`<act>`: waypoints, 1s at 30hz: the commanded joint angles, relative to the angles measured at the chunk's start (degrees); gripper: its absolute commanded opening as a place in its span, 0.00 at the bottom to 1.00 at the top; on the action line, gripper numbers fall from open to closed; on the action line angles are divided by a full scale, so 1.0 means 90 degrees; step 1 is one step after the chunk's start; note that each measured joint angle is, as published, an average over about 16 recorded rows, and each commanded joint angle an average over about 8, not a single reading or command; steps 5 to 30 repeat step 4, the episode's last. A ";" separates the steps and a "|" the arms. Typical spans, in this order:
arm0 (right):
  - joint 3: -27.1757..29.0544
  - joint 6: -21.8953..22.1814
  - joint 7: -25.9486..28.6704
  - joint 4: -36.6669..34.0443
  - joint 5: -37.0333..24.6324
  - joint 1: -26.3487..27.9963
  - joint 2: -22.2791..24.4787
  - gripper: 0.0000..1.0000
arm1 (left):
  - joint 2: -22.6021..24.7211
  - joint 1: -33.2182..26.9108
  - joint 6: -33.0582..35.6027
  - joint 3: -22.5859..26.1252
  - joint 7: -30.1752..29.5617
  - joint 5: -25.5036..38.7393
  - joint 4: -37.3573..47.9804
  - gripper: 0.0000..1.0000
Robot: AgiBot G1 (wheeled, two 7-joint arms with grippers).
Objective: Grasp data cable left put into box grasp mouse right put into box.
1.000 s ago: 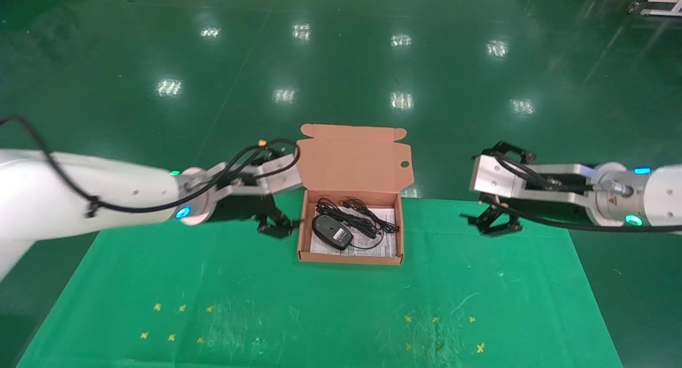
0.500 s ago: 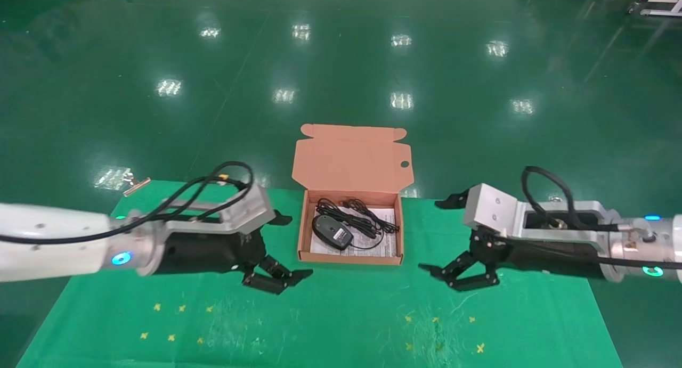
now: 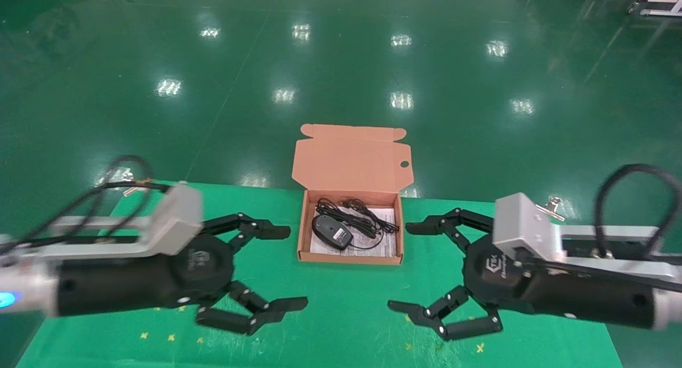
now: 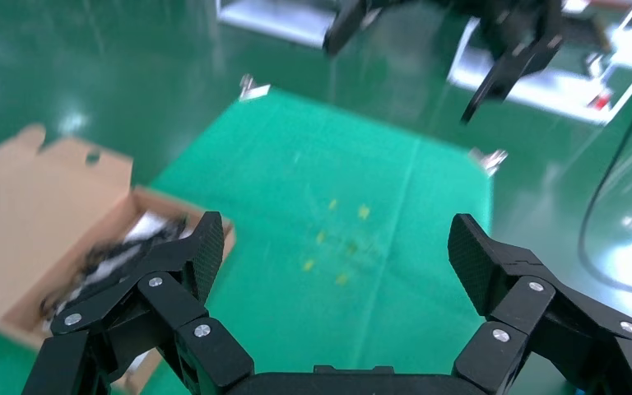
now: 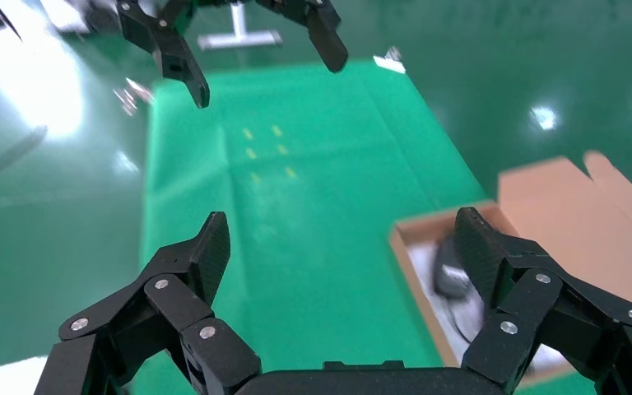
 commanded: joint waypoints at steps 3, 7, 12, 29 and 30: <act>0.0267 -0.0300 -0.0077 0.0008 0.0709 -0.0264 0.0102 1.00 | -0.0323 0.0314 0.0397 -0.0420 0.0284 -0.0833 -0.0127 1.00; 0.0297 -0.0333 -0.0085 0.0009 0.0788 -0.0294 0.0114 1.00 | -0.0358 0.0349 0.0442 -0.0467 0.0316 -0.0926 -0.0141 1.00; 0.0297 -0.0333 -0.0085 0.0009 0.0788 -0.0294 0.0114 1.00 | -0.0358 0.0349 0.0442 -0.0467 0.0316 -0.0926 -0.0141 1.00; 0.0297 -0.0333 -0.0085 0.0009 0.0788 -0.0294 0.0114 1.00 | -0.0358 0.0349 0.0442 -0.0467 0.0316 -0.0926 -0.0141 1.00; 0.0297 -0.0333 -0.0085 0.0009 0.0788 -0.0294 0.0114 1.00 | -0.0358 0.0349 0.0442 -0.0467 0.0316 -0.0926 -0.0141 1.00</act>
